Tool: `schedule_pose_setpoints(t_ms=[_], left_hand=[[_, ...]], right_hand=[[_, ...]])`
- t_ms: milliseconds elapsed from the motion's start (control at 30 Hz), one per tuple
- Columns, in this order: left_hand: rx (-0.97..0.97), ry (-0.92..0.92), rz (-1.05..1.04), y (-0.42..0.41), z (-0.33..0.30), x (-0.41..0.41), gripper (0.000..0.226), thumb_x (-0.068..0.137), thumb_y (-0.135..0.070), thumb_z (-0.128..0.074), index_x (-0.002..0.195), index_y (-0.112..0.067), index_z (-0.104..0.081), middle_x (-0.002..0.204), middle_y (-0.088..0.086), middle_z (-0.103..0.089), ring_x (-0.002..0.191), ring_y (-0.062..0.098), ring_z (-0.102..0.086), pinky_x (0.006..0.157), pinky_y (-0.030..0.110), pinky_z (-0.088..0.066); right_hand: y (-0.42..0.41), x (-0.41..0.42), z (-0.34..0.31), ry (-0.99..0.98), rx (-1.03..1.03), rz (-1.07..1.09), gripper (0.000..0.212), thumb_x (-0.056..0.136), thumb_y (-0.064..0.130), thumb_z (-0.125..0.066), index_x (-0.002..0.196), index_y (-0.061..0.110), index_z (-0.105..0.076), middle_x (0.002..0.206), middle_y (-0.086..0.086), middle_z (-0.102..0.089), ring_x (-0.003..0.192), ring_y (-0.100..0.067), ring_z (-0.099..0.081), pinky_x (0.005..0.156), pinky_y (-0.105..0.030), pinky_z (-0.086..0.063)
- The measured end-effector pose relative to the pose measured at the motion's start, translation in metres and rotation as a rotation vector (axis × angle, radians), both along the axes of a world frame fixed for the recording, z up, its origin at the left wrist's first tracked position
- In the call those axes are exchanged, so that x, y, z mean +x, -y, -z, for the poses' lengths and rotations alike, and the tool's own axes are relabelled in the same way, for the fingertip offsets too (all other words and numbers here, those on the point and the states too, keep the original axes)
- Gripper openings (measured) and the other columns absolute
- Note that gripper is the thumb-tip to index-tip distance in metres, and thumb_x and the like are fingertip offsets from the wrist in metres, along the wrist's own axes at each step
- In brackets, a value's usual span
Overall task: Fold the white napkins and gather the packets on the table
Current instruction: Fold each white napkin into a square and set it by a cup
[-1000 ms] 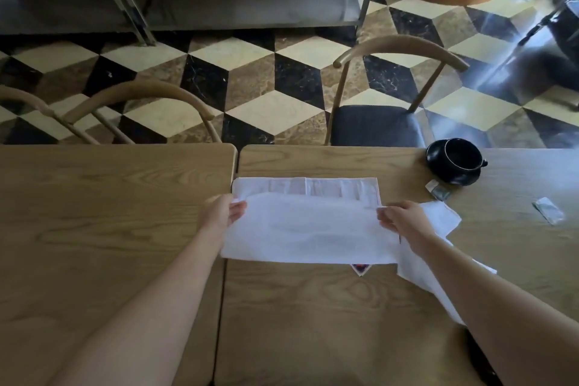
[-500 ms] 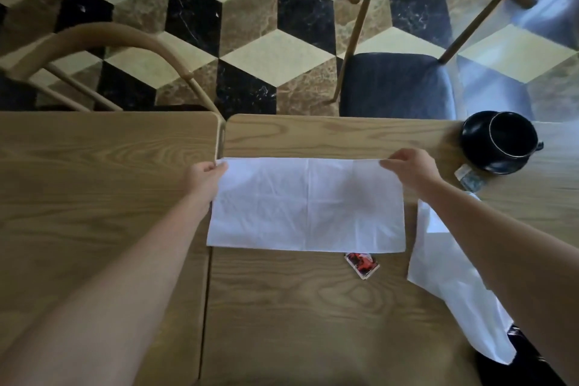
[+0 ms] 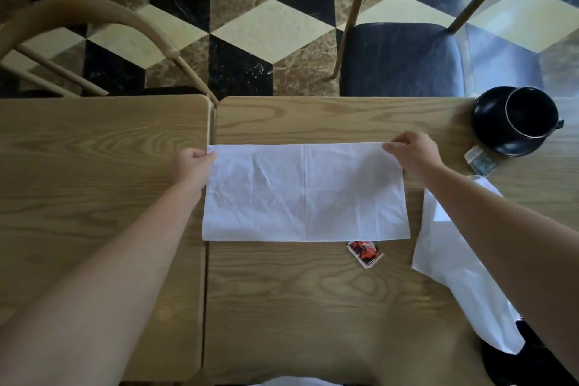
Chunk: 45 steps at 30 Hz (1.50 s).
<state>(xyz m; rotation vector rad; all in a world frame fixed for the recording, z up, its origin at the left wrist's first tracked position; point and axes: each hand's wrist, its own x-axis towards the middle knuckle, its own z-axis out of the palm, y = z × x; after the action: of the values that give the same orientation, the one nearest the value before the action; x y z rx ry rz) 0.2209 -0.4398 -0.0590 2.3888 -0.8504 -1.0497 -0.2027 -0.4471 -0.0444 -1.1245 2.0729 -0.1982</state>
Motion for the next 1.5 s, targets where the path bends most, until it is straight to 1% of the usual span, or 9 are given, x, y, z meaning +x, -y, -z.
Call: schedule_pose_setpoints(t_ms=[100, 167, 367, 600, 800, 1033, 1300, 1400, 1500], left_hand=[[-0.074, 0.193, 0.052, -0.01, -0.014, -0.01, 0.018, 0.088, -0.025, -0.065, 0.095, -0.012, -0.056, 0.092, 0.006, -0.061, 0.083, 0.026, -0.059, 0.07, 0.035, -0.046], [-0.175, 0.211, 0.185, -0.027, -0.022, -0.028, 0.017, 0.09, -0.022, -0.062, 0.098, -0.008, -0.057, 0.088, 0.009, -0.061, 0.081, 0.03, -0.06, 0.072, 0.039, -0.048], [-0.156, 0.007, 0.775, -0.123, -0.02, -0.099, 0.014, 0.095, -0.03, -0.054, 0.086, -0.02, -0.059, 0.078, -0.007, -0.056, 0.069, 0.01, -0.055, 0.062, 0.028, -0.042], [-0.005, -0.082, 0.677, -0.144, -0.01, -0.083, 0.024, 0.098, -0.029, -0.052, 0.077, -0.022, -0.06, 0.067, -0.003, -0.063, 0.061, 0.009, -0.058, 0.054, 0.018, -0.042], [0.039, 0.018, 0.392, -0.146, -0.008, -0.024, 0.023, 0.094, -0.025, -0.053, 0.073, -0.018, -0.06, 0.067, 0.003, -0.068, 0.065, 0.024, -0.066, 0.057, 0.034, -0.047], [0.088, -0.064, 0.247, -0.148, 0.005, 0.003, 0.021, 0.085, -0.031, -0.052, 0.072, -0.017, -0.061, 0.059, 0.0, -0.068, 0.064, 0.029, -0.068, 0.069, 0.05, -0.056], [0.214, 0.043, 0.324, -0.141, -0.014, -0.033, 0.02, 0.088, -0.026, -0.047, 0.078, -0.016, -0.06, 0.073, 0.003, -0.066, 0.066, 0.024, -0.06, 0.055, 0.031, -0.04], [0.24, -0.141, 0.412, -0.141, -0.028, -0.089, 0.016, 0.089, -0.024, -0.05, 0.082, -0.016, -0.061, 0.08, 0.004, -0.069, 0.07, 0.021, -0.062, 0.061, 0.031, -0.044], [0.327, -0.635, 0.143, -0.152, -0.037, -0.157, 0.011, 0.09, -0.016, -0.055, 0.083, -0.012, -0.063, 0.076, 0.008, -0.067, 0.061, 0.019, -0.064, 0.058, 0.028, -0.051]], right_hand=[[-0.011, 0.011, -0.009, -0.222, -0.118, -0.045, 0.032, 0.089, 0.031, -0.065, 0.111, 0.008, -0.062, 0.118, -0.014, -0.058, 0.107, -0.032, -0.055, 0.09, -0.044, -0.053], [-0.031, 0.032, -0.017, -0.241, -0.252, -0.102, 0.036, 0.091, 0.029, -0.066, 0.12, 0.01, -0.057, 0.129, -0.013, -0.049, 0.117, -0.032, -0.049, 0.091, -0.043, -0.047], [-0.131, 0.146, -0.016, 0.139, -0.108, -0.498, 0.018, 0.092, 0.024, -0.062, 0.108, 0.015, -0.059, 0.107, -0.003, -0.059, 0.091, -0.026, -0.064, 0.077, -0.038, -0.051], [-0.169, 0.174, 0.003, 0.117, -0.063, -0.497, 0.017, 0.092, 0.017, -0.054, 0.104, 0.013, -0.065, 0.104, -0.005, -0.063, 0.104, -0.026, -0.054, 0.086, -0.037, -0.045], [-0.164, 0.097, 0.006, -0.007, 0.011, -0.28, 0.018, 0.093, 0.025, -0.052, 0.098, 0.013, -0.065, 0.1, -0.001, -0.061, 0.095, -0.021, -0.058, 0.081, -0.04, -0.052], [-0.176, 0.028, 0.011, -0.067, -0.049, -0.199, 0.009, 0.089, 0.019, -0.056, 0.08, 0.015, -0.055, 0.081, 0.012, -0.05, 0.088, -0.023, -0.053, 0.073, -0.032, -0.038], [-0.162, 0.035, 0.004, -0.053, -0.006, -0.119, 0.011, 0.086, 0.019, -0.052, 0.077, 0.013, -0.056, 0.083, 0.0, -0.057, 0.085, -0.025, -0.055, 0.069, -0.034, -0.037], [-0.139, 0.033, -0.004, -0.058, -0.076, -0.08, 0.009, 0.09, 0.02, -0.055, 0.092, 0.015, -0.062, 0.104, -0.004, -0.057, 0.092, -0.024, -0.057, 0.078, -0.036, -0.045], [-0.098, 0.031, -0.011, -0.167, -0.157, -0.198, 0.026, 0.092, 0.018, -0.059, 0.116, 0.012, -0.062, 0.126, -0.01, -0.053, 0.119, -0.03, -0.048, 0.094, -0.04, -0.043]])
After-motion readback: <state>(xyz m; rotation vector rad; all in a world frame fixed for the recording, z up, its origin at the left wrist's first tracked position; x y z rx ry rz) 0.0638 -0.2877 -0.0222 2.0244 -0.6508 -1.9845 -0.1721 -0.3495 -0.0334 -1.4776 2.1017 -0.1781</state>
